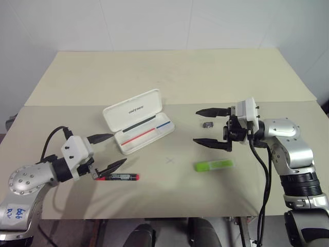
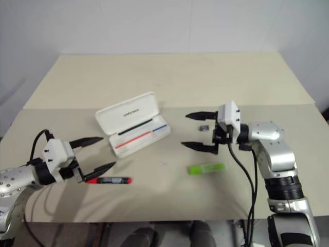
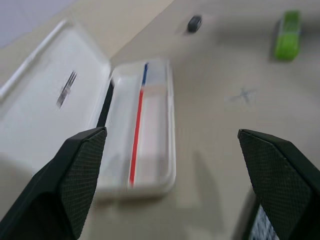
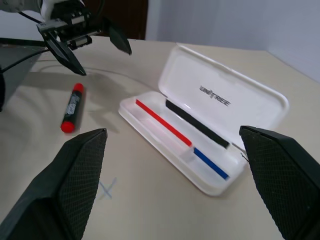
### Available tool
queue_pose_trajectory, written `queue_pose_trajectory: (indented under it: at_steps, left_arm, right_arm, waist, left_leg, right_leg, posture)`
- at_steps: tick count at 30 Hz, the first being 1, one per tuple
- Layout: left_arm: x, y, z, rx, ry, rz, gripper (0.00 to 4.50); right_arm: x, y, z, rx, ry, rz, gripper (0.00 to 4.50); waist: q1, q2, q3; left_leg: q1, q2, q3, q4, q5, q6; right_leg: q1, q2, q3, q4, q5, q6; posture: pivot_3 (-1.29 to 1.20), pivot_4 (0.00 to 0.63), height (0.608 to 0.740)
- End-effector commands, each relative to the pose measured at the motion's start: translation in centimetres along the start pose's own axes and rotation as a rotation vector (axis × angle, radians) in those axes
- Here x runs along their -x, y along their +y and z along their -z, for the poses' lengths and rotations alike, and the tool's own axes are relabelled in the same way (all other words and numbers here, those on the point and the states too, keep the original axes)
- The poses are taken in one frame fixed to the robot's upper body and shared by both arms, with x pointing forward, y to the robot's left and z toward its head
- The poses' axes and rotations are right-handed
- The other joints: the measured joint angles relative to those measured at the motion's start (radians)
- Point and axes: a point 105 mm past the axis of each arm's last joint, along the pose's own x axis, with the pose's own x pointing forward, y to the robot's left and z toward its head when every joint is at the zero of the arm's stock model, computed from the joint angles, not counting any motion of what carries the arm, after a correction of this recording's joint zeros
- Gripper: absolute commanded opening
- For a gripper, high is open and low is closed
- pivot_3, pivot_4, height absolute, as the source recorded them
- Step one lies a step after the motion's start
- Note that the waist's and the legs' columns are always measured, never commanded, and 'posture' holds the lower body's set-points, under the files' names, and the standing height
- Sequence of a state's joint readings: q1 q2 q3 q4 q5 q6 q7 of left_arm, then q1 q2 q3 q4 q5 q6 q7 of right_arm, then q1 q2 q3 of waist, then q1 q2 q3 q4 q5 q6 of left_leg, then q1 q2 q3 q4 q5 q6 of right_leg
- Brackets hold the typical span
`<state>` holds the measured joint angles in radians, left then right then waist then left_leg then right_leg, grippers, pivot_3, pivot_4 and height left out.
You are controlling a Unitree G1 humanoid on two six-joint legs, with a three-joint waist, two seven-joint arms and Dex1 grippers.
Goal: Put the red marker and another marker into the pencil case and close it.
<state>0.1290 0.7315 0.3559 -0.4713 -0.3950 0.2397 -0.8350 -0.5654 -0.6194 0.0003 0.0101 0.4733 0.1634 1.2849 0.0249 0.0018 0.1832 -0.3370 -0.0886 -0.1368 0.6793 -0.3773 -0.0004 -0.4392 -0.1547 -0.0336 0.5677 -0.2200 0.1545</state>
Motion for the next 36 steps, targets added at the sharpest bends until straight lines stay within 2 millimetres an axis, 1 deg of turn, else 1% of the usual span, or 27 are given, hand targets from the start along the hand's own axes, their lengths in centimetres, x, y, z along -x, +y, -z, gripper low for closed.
queue_pose_trajectory:
  at_steps: [1, 5, 8, 11, 13, 15, 18, 22, 25, 36]
  left_arm:
    - [0.8, -0.4, -0.8, -0.039, 0.009, -0.015, 4.46]
    - [1.5, -0.4, 0.7, -0.063, 0.117, -0.025, 4.46]
    - [1.3, 0.0, 1.0, -0.064, 0.136, -0.031, 4.46]
    - [0.5, 0.4, 0.9, -0.048, 0.15, -0.016, 4.46]
    - [-0.7, 0.7, 0.5, -0.03, 0.149, 0.003, 4.46]
    - [-1.4, 0.9, 0.1, -0.024, 0.149, 0.015, 4.46]
    - [-2.0, 0.9, -0.1, 0.013, 0.156, 0.041, 4.46]
    - [-3.6, 0.8, -0.9, 0.059, 0.168, 0.105, 4.46]
    - [-4.4, 1.1, -1.1, 0.101, 0.196, 0.092, 4.46]
    - [-5.6, 0.6, -0.5, 0.145, 0.304, 0.115, 4.46]
  right_arm:
    - [-0.2, 0.4, -0.3, 0.026, -0.016, -0.022, 4.5]
    - [-0.3, 0.3, -0.1, 0.025, -0.023, -0.009, 4.5]
    - [-0.5, 0.4, -0.1, 0.025, -0.029, -0.002, 4.5]
    - [-0.7, 0.7, -0.1, 0.022, -0.034, -0.002, 4.5]
    - [-0.8, 0.9, 0.0, 0.015, -0.036, -0.002, 4.5]
    - [-0.8, 1.1, 0.1, 0.011, -0.037, 0.0, 4.5]
    - [-0.8, 1.2, 0.1, 0.007, -0.037, 0.004, 4.5]
    - [-0.9, 1.4, 0.2, 0.002, -0.039, 0.012, 4.5]
    - [-1.0, 1.4, 0.1, 0.003, -0.045, 0.023, 4.5]
    - [-1.0, 1.4, 0.0, 0.01, -0.042, 0.026, 4.5]
  waist:
    - [0.0, 0.0, 0.0]
    - [-0.002, 0.0, 0.0]
    - [-0.002, 0.0, 0.0]
    - [-0.001, 0.0, 0.0]
    - [-0.001, 0.0, 0.0]
    - [-0.003, 0.0, 0.0]
    - [-0.007, 0.0, 0.0]
    - [-0.01, 0.0, 0.0]
    - [-0.011, 0.0, 0.0]
    - [-0.021, 0.0, 0.0]
  left_leg:
    - [0.0, 0.0, 0.001, 0.0, 0.0, 0.0]
    - [0.001, 0.003, 0.008, 0.0, -0.002, 0.0]
    - [0.001, 0.006, 0.011, 0.0, -0.002, -0.001]
    - [0.001, 0.007, 0.012, 0.0, -0.002, -0.001]
    - [0.001, 0.008, 0.012, 0.001, -0.003, -0.001]
    - [0.001, 0.008, 0.013, 0.001, -0.003, -0.001]
    - [0.001, 0.008, 0.014, 0.001, -0.003, -0.001]
    - [0.001, 0.011, 0.015, 0.001, -0.004, -0.002]
    - [0.001, 0.011, 0.015, 0.001, -0.004, -0.002]
    - [0.001, 0.012, 0.016, 0.002, -0.004, -0.003]
  right_leg:
    - [0.0, 0.0, 0.001, 0.0, 0.0, 0.0]
    - [-0.002, 0.004, 0.007, 0.001, 0.001, -0.001]
    - [-0.004, 0.006, 0.009, 0.001, 0.002, -0.002]
    - [-0.004, 0.008, 0.009, 0.001, 0.002, -0.003]
    - [-0.005, 0.008, 0.01, 0.001, 0.003, -0.003]
    - [-0.005, 0.008, 0.01, 0.001, 0.003, -0.003]
    - [-0.005, 0.008, 0.011, 0.001, 0.003, -0.003]
    - [-0.006, 0.011, 0.011, 0.0, 0.003, -0.003]
    - [-0.006, 0.012, 0.011, 0.001, 0.004, -0.004]
    - [-0.006, 0.014, 0.012, 0.0, 0.004, -0.004]
  posture:
    - [0.0, 0.15, 0.74]
    - [0.0, 0.15, 0.74]
    - [0.0, 0.15, 0.74]
    - [0.0, 0.15, 0.74]
    - [0.0, 0.15, 0.74]
    - [0.0, 0.15, 0.74]
    - [0.0, 0.15, 0.74]
    - [0.0, 0.15, 0.74]
    - [0.0, 0.15, 0.74]
    - [0.0, 0.15, 0.74]
